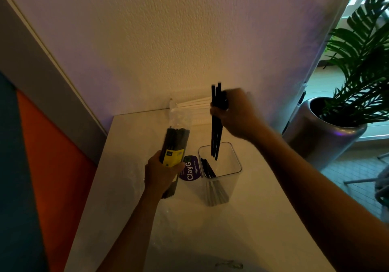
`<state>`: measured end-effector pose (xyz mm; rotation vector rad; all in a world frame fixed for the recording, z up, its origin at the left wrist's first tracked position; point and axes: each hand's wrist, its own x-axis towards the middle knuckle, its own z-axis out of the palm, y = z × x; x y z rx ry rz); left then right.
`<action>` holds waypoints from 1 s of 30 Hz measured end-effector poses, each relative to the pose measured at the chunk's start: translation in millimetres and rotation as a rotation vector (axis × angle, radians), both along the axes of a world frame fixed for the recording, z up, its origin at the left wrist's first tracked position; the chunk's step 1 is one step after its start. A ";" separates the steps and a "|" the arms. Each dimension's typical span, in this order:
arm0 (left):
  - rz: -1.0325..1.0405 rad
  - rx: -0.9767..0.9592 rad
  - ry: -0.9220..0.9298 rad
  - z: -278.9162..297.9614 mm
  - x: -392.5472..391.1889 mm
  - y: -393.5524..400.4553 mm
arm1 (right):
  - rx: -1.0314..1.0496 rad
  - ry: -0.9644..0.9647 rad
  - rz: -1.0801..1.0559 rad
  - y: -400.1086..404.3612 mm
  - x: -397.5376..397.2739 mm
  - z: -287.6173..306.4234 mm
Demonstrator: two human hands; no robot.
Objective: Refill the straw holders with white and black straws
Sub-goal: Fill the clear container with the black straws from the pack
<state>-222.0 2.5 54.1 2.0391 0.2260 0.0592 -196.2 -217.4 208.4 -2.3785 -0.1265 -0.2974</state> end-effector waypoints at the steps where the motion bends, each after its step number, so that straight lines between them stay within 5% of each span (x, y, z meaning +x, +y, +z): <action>1: 0.000 -0.020 -0.007 2.2 0.6 -1.2 | -0.003 0.053 0.012 1.7 -2.9 -12.7; 13: -0.061 -0.090 -0.040 15.9 3.5 -4.9 | -0.039 0.530 -0.017 15.6 -10.6 -110.1; 24: -0.125 -0.117 -0.014 11.6 0.5 -5.9 | -0.313 0.507 0.089 22.5 -10.3 -108.7; 30: -0.169 -0.056 -0.038 8.3 -2.5 -5.5 | -0.034 0.244 -0.073 12.0 -13.0 -73.9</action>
